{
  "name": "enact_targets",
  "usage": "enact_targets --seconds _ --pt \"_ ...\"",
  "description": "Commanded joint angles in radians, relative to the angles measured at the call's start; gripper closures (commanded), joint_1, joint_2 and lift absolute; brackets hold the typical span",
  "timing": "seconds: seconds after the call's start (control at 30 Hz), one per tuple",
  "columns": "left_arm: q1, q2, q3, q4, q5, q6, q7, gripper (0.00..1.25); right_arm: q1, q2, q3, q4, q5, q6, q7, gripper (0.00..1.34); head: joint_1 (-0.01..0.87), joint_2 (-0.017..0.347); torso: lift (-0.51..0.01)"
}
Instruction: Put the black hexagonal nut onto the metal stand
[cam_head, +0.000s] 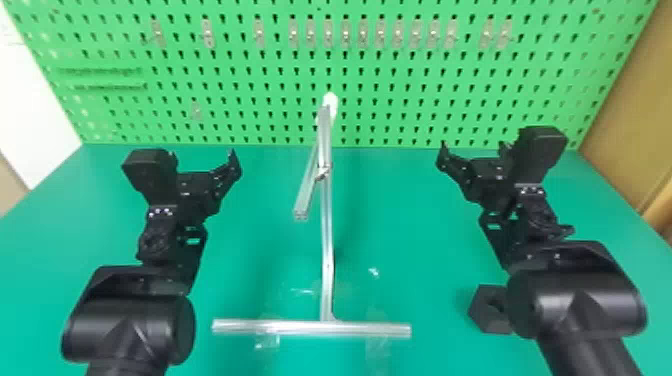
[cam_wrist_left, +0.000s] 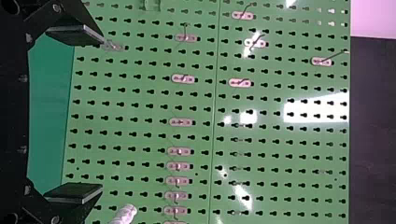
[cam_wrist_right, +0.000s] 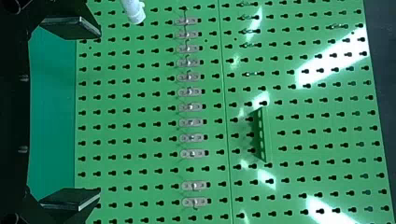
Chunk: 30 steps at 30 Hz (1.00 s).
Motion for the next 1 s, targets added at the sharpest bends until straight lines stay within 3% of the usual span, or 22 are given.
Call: enact_targets --seconds 0.0,0.63,0.83,0.97 --pt "0.000 -0.001 0.001 0.001 0.007 0.001 0.000 0.17 -0.001 0.000 0.003 0.000 -0.001 0.000 0.001 0.10 0.693 0.081 -0.001" --pt "0.002 0.001 0.000 0.001 0.004 -0.001 0.000 0.17 0.001 -0.009 0.006 0.000 -0.001 0.017 0.001 0.10 0.693 0.081 -0.001" --pt "0.002 -0.001 0.001 0.001 0.004 -0.001 0.000 0.17 0.001 -0.015 -0.012 -0.034 0.019 0.132 0.008 0.10 0.693 0.081 -0.001" --pt "0.002 -0.001 0.001 0.001 0.004 -0.001 0.000 0.17 -0.002 -0.015 -0.044 -0.057 0.058 0.245 0.054 0.10 0.693 0.081 -0.001"
